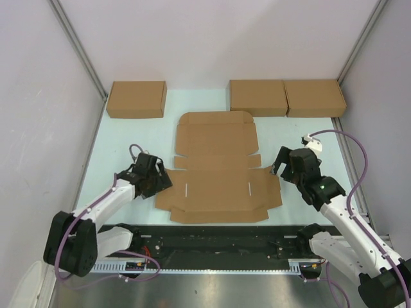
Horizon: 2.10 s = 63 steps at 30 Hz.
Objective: Fold the paper box
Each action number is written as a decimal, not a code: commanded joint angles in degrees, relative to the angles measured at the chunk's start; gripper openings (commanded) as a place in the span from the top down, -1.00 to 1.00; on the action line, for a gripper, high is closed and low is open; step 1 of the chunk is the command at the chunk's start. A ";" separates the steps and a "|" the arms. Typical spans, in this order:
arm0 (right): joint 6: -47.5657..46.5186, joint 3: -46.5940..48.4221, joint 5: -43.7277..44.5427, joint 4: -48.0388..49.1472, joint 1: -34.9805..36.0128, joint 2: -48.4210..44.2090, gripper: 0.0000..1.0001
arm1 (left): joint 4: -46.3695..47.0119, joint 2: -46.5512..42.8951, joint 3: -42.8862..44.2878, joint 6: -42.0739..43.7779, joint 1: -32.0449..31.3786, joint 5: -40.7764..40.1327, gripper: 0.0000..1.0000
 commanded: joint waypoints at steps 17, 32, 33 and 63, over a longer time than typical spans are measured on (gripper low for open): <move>-0.76 0.79 -6.62 2.58 -0.39 -6.92 -0.91 | 6.32 -6.13 10.18 13.29 -0.04 11.44 1.00; -1.64 6.77 -6.10 -1.46 -0.30 -9.12 -0.90 | 18.53 -8.86 27.42 31.66 -5.93 17.04 1.00; -1.81 7.29 -5.66 -1.64 -0.30 -10.43 -0.90 | 18.97 -9.56 27.69 33.67 -5.93 17.49 0.99; -3.92 16.09 2.43 -10.77 -0.39 -20.37 -0.93 | 24.51 20.14 57.48 33.78 -12.97 48.69 0.99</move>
